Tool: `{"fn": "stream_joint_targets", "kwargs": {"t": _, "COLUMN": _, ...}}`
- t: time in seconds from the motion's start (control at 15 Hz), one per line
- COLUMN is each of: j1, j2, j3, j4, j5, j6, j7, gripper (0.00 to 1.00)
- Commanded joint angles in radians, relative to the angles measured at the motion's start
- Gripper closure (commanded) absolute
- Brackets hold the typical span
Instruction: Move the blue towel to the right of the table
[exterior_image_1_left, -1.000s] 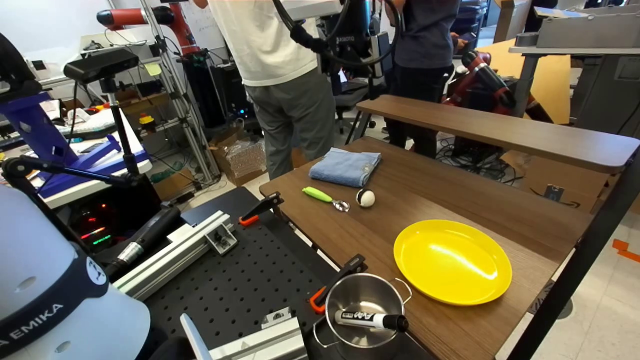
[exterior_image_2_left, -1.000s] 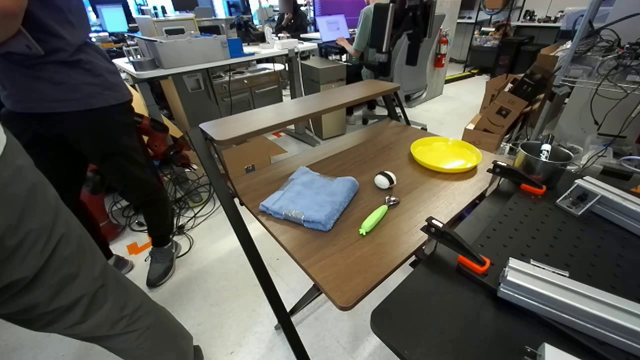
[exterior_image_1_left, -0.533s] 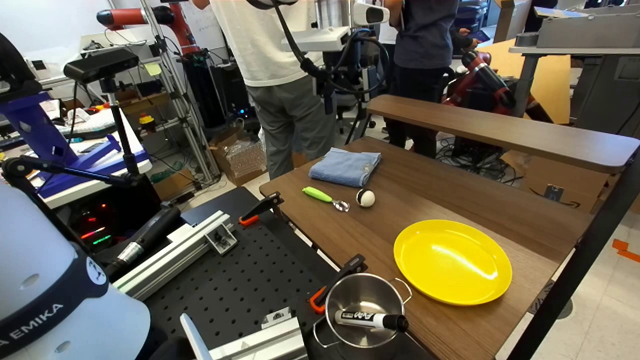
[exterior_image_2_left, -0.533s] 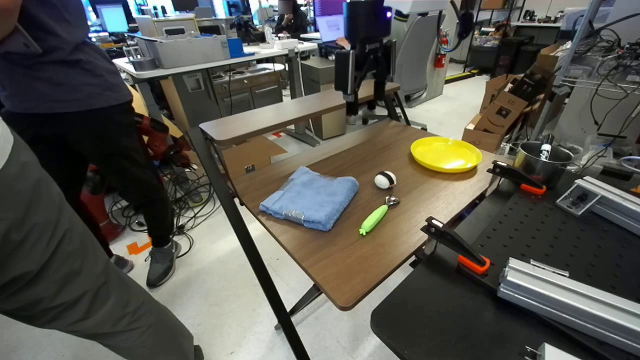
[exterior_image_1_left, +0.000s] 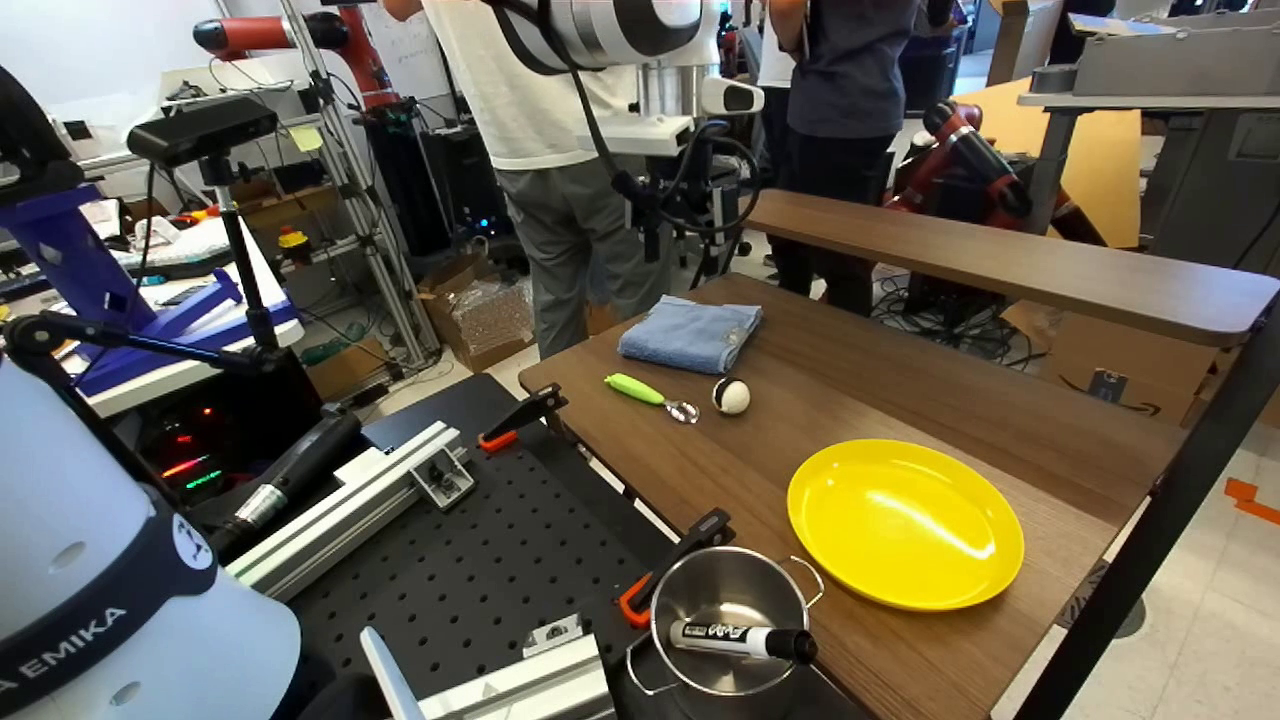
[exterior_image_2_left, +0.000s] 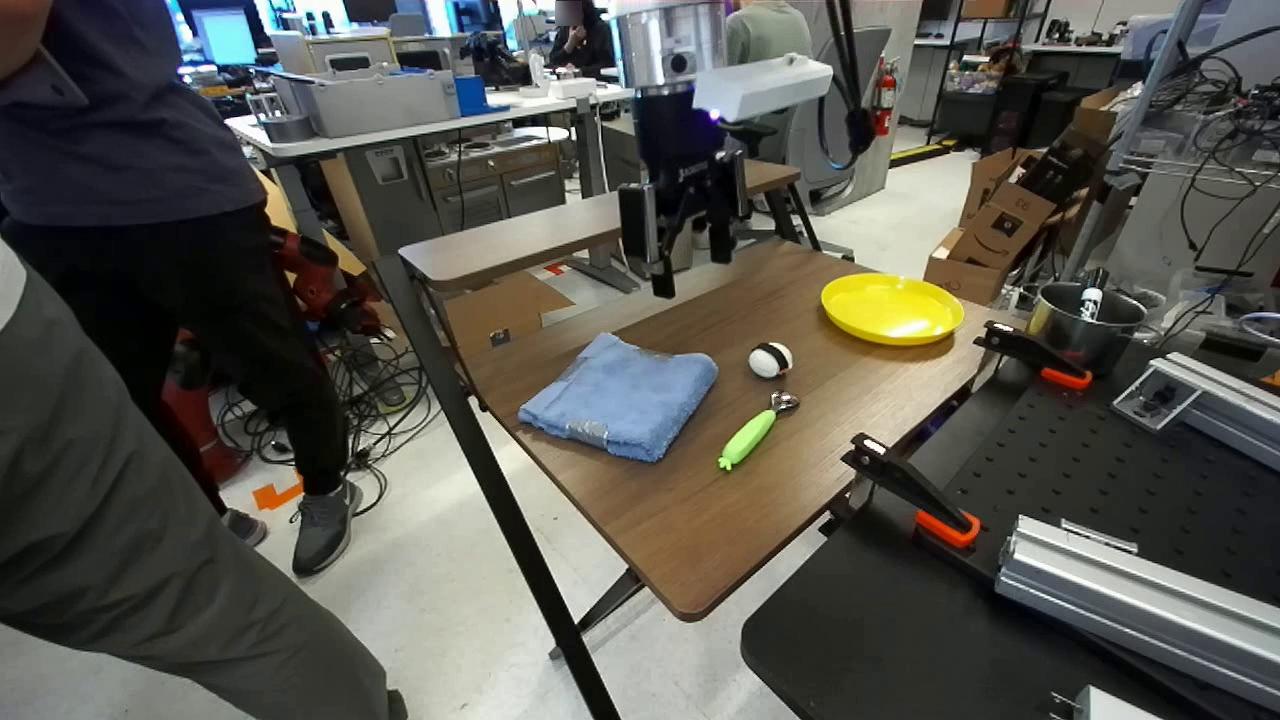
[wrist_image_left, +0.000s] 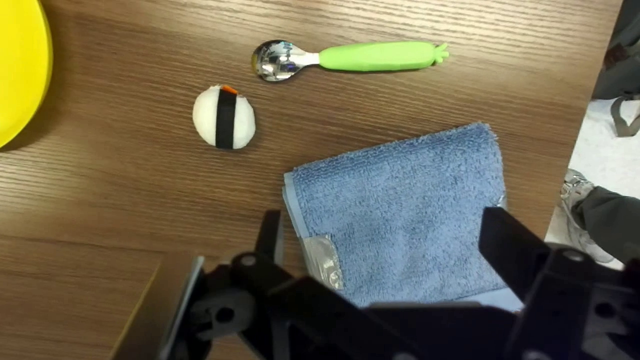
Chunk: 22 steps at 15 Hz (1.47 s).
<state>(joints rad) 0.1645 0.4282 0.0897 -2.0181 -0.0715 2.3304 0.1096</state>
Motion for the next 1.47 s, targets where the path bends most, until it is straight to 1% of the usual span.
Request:
{"fn": "stream_joint_targets", "kwargs": {"t": 0.0, "j1": 0.043, "j2": 0.075, "j3": -0.019, "j4": 0.079, "j5": -0.035, "j6": -0.050, "j7": 0.072, "gripper": 0.00}}
{"fn": "stream_joint_targets", "kwargs": {"t": 0.4, "j1": 0.117, "j2": 0.196, "j3": -0.049, "j4": 0.162, "j5": -0.104, "j6": -0.033, "j7": 0.167, "gripper": 0.00}}
{"fn": "stream_joint_targets", "kwargs": {"t": 0.53, "j1": 0.136, "j2": 0.236, "j3": -0.059, "j4": 0.192, "j5": -0.124, "j6": -0.007, "j7": 0.192, "gripper": 0.00}}
{"fn": "stream_joint_targets", "kwargs": {"t": 0.73, "j1": 0.160, "j2": 0.296, "j3": -0.071, "j4": 0.251, "j5": -0.136, "j6": -0.010, "j7": 0.220, "gripper": 0.00}}
{"fn": "stream_joint_targets", "kwargs": {"t": 1.07, "j1": 0.186, "j2": 0.394, "j3": -0.082, "j4": 0.355, "j5": -0.140, "j6": -0.007, "j7": 0.215, "gripper": 0.00}}
{"fn": "stream_joint_targets", "kwargs": {"t": 1.4, "j1": 0.191, "j2": 0.459, "j3": -0.092, "j4": 0.437, "j5": -0.136, "j6": -0.014, "j7": 0.208, "gripper": 0.00}}
